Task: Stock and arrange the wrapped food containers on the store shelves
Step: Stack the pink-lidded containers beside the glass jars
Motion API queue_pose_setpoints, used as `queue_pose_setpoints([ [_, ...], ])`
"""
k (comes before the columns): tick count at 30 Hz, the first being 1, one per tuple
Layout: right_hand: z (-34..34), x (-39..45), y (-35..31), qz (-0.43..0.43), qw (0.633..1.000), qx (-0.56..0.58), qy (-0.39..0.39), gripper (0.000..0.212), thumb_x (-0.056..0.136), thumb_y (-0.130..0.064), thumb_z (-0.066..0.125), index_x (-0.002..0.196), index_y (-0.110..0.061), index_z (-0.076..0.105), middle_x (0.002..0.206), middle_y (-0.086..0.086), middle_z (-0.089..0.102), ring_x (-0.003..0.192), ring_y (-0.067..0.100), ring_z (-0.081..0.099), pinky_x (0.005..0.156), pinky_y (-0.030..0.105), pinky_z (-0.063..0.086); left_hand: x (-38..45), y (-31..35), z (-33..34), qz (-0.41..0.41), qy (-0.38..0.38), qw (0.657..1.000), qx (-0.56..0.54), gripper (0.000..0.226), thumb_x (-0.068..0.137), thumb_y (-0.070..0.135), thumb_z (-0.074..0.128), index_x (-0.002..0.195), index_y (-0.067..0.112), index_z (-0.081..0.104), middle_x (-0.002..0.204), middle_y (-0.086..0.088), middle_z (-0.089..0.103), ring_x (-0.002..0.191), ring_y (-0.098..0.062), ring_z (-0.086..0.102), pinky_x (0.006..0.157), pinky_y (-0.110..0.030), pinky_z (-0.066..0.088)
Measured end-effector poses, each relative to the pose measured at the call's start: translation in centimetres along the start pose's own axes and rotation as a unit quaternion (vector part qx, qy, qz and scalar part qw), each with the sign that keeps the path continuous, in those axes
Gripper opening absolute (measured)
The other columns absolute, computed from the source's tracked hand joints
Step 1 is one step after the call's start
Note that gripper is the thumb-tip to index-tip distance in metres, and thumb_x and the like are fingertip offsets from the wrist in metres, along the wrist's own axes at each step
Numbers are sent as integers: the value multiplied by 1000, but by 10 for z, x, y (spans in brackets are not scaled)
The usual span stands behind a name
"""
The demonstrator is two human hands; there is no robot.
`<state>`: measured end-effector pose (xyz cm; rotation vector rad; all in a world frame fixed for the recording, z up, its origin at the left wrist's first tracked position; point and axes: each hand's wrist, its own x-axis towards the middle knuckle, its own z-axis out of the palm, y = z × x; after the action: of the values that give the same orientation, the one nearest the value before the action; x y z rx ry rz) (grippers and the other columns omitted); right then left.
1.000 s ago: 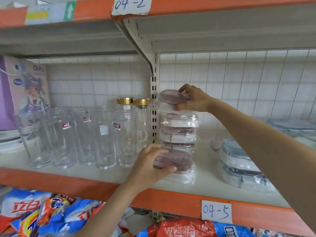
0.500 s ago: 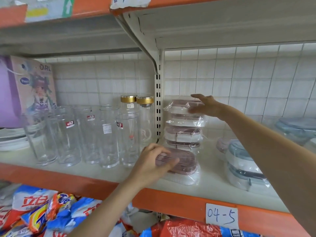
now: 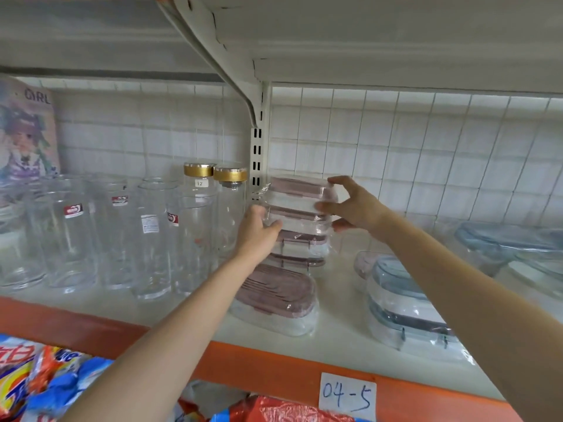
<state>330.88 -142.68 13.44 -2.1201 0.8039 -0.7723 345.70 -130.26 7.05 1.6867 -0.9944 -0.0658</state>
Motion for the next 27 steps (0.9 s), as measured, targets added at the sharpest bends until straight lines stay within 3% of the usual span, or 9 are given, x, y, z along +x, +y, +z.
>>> queue_pose_setpoints([
  [2, 4, -3, 0, -8, 999, -32, 3, 55, 78, -35, 73, 123, -39, 41, 86, 1, 64, 64, 17, 67, 57, 24, 58, -2, -6, 0, 25, 15, 998, 61, 24, 93, 18, 56, 112, 7, 46, 116, -5, 49, 92, -10, 45, 70, -12, 32],
  [6, 0, 0, -3, -21, 995, -93, 26, 52, 84, -38, 67, 128, -32, 41, 99, 4, 62, 83, 19, 60, 65, 25, 50, -3, -7, 0, 24, -16, 995, 93, 32, 95, 20, 53, 123, 5, 47, 129, -7, 48, 100, -7, 42, 81, -18, 32],
  [11, 5, 9, -10, -40, 977, -203, 49, 49, 93, -39, 54, 136, -22, 39, 90, 4, 56, 75, 18, 50, 70, 27, 37, -9, -1, -11, 28, -56, 990, 129, 47, 95, 25, 53, 136, 7, 39, 140, -6, 42, 102, -6, 43, 82, -16, 31],
  [14, -3, 2, -10, -27, 974, -223, 23, 64, 92, -44, 53, 145, -22, 26, 125, 14, 53, 110, 28, 52, 86, 32, 38, -21, 3, -22, 25, -88, 979, 182, 57, 94, 30, 54, 138, 5, 28, 140, -10, 31, 92, -3, 43, 78, -7, 33],
  [17, -25, -19, -10, -9, 964, -264, -9, 63, 92, -46, 51, 144, -17, 31, 139, 11, 47, 124, 27, 45, 94, 30, 34, -39, 5, -33, 101, -70, 968, 221, 47, 91, 28, 59, 126, 9, 34, 122, -4, 32, 110, -13, 45, 89, -17, 30],
  [20, -47, -51, -6, 7, 922, -361, -140, 51, 91, -54, 46, 133, -23, 49, 133, -3, 50, 118, 17, 47, 100, 30, 30, -53, 10, -53, 136, -213, 944, 211, 36, 87, 36, 63, 117, 26, 46, 125, 10, 40, 115, -5, 43, 93, -18, 34],
  [23, -63, -81, -2, 51, 880, -411, -234, 61, 80, -69, 48, 128, -31, 50, 125, -12, 50, 112, 15, 51, 104, 38, 36, -63, 16, -68, 87, -411, 877, 231, 55, 82, 48, 66, 130, 36, 42, 134, 17, 31, 124, -4, 34, 104, -27, 30],
  [25, -71, -95, 3, 82, 868, -413, -262, 89, 59, -77, 57, 136, -37, 37, 131, -12, 42, 122, 18, 44, 109, 44, 32, -67, 15, -66, 89, -448, 852, 257, 68, 81, 45, 68, 140, 34, 34, 136, 15, 25, 124, -3, 28, 103, -22, 25],
  [27, -75, -105, 8, 100, 861, -412, -281, 110, 50, -71, 68, 144, -38, 22, 147, -8, 31, 133, 22, 33, 112, 46, 26, -71, 13, -59, 124, -403, 865, 270, 65, 83, 40, 68, 139, 31, 37, 136, 11, 29, 121, -5, 31, 100, -20, 26],
])
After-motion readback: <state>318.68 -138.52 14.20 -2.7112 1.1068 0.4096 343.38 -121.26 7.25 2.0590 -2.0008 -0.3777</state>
